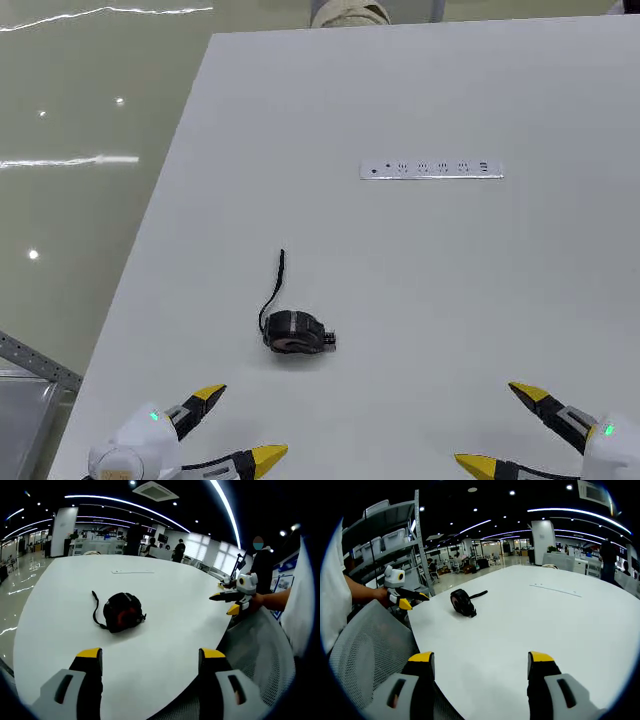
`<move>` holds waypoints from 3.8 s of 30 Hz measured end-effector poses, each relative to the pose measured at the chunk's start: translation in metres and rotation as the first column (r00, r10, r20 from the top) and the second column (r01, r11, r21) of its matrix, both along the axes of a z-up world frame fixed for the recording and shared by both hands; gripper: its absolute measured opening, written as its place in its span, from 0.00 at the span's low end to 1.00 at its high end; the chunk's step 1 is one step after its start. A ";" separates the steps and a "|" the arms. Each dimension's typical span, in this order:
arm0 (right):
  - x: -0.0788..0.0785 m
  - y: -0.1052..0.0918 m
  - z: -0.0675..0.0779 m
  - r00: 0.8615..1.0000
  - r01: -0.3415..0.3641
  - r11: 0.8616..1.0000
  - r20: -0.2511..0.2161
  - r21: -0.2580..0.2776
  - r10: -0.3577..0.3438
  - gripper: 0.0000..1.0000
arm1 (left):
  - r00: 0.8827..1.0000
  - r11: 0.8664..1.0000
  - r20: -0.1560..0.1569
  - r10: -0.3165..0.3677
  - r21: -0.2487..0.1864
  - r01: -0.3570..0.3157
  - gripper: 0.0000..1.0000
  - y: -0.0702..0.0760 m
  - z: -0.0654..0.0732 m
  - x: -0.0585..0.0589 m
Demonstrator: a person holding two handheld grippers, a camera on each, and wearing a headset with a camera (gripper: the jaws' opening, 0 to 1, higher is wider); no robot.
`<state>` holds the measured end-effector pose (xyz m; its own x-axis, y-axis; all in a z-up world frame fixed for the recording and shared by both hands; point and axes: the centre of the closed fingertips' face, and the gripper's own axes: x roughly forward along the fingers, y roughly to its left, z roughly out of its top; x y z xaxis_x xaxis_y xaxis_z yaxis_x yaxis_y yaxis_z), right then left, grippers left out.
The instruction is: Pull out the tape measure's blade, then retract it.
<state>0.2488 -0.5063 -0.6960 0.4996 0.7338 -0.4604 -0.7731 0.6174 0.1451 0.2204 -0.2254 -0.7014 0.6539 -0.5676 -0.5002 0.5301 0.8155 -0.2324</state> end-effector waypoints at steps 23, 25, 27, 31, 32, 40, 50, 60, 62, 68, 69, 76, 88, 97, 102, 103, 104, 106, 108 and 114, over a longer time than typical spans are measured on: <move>0.020 0.023 -0.010 0.996 -0.092 0.996 -0.015 0.000 0.092 0.75 | 0.999 0.998 -0.001 -0.054 0.040 0.054 0.79 0.002 -0.006 0.035; 0.023 0.025 -0.011 0.995 -0.097 0.995 -0.017 0.007 0.098 0.74 | 0.998 0.998 0.000 -0.060 0.028 0.060 0.79 0.001 -0.006 0.038; 0.026 0.026 -0.011 0.995 -0.100 0.995 -0.016 0.024 0.101 0.74 | 0.998 0.997 -0.003 -0.063 0.033 0.063 0.80 0.001 -0.008 0.040; 0.030 0.028 -0.012 0.993 -0.113 0.992 -0.011 0.049 0.114 0.74 | 0.997 0.997 -0.006 -0.072 0.037 0.072 0.81 0.003 -0.013 0.047; 0.030 0.028 -0.013 0.993 -0.117 0.992 -0.010 0.053 0.117 0.73 | 0.997 0.997 -0.004 -0.075 0.036 0.075 0.82 0.002 -0.013 0.048; 0.033 0.037 -0.010 0.989 -0.147 0.984 -0.001 0.100 0.148 0.74 | 0.995 0.993 -0.003 -0.099 0.063 0.099 0.82 0.004 -0.018 0.061; 0.044 0.048 -0.010 0.985 -0.174 0.976 0.019 0.134 0.173 0.72 | 0.991 0.988 0.008 -0.133 0.076 0.132 0.81 0.005 -0.016 0.075; 0.055 0.056 -0.017 0.981 -0.194 0.971 0.012 0.140 0.194 0.72 | 0.985 0.980 0.011 -0.174 0.102 0.172 0.80 0.007 -0.019 0.086; 0.057 0.057 -0.017 0.980 -0.198 0.970 0.019 0.142 0.198 0.70 | 0.983 0.977 0.008 -0.183 0.110 0.181 0.79 0.007 -0.020 0.087; 0.060 0.063 -0.023 0.975 -0.221 0.965 0.013 0.144 0.221 0.70 | 0.975 0.968 -0.004 -0.223 0.119 0.222 0.78 0.001 -0.023 0.092; 0.060 0.063 -0.024 0.975 -0.223 0.964 0.011 0.143 0.223 0.70 | 0.975 0.968 -0.007 -0.223 0.120 0.222 0.78 0.001 -0.024 0.093; 0.070 0.067 -0.025 0.973 -0.229 0.961 0.011 0.158 0.230 0.69 | 0.972 0.965 -0.012 -0.235 0.113 0.235 0.77 -0.002 -0.028 0.101; 0.083 0.076 -0.032 0.968 -0.247 0.954 0.007 0.168 0.249 0.67 | 0.962 0.952 -0.034 -0.271 0.140 0.273 0.72 -0.002 -0.038 0.111; 0.087 0.087 -0.036 0.959 -0.280 0.945 0.006 0.171 0.284 0.62 | 0.953 0.942 -0.048 -0.298 0.145 0.302 0.70 -0.005 -0.043 0.116; 0.089 0.093 -0.041 0.954 -0.295 0.940 -0.002 0.171 0.300 0.63 | 0.949 0.939 -0.057 -0.310 0.138 0.315 0.67 -0.006 -0.047 0.119; 0.090 0.094 -0.042 0.954 -0.296 0.939 -0.004 0.174 0.301 0.63 | 0.948 0.938 -0.058 -0.313 0.138 0.318 0.67 -0.007 -0.047 0.120; 0.091 0.095 -0.042 0.953 -0.296 0.939 -0.004 0.172 0.302 0.63 | 0.948 0.938 -0.059 -0.314 0.138 0.319 0.67 -0.007 -0.048 0.121; 0.093 0.096 -0.044 0.953 -0.298 0.938 -0.007 0.175 0.303 0.63 | 0.947 0.937 -0.061 -0.315 0.137 0.321 0.66 -0.007 -0.049 0.123; 0.094 0.098 -0.044 0.952 -0.301 0.937 -0.007 0.178 0.307 0.62 | 0.945 0.935 -0.064 -0.321 0.134 0.327 0.64 -0.009 -0.050 0.124; 0.096 0.103 -0.047 0.949 -0.309 0.934 -0.013 0.179 0.316 0.61 | 0.939 0.930 -0.078 -0.335 0.134 0.343 0.62 -0.013 -0.056 0.126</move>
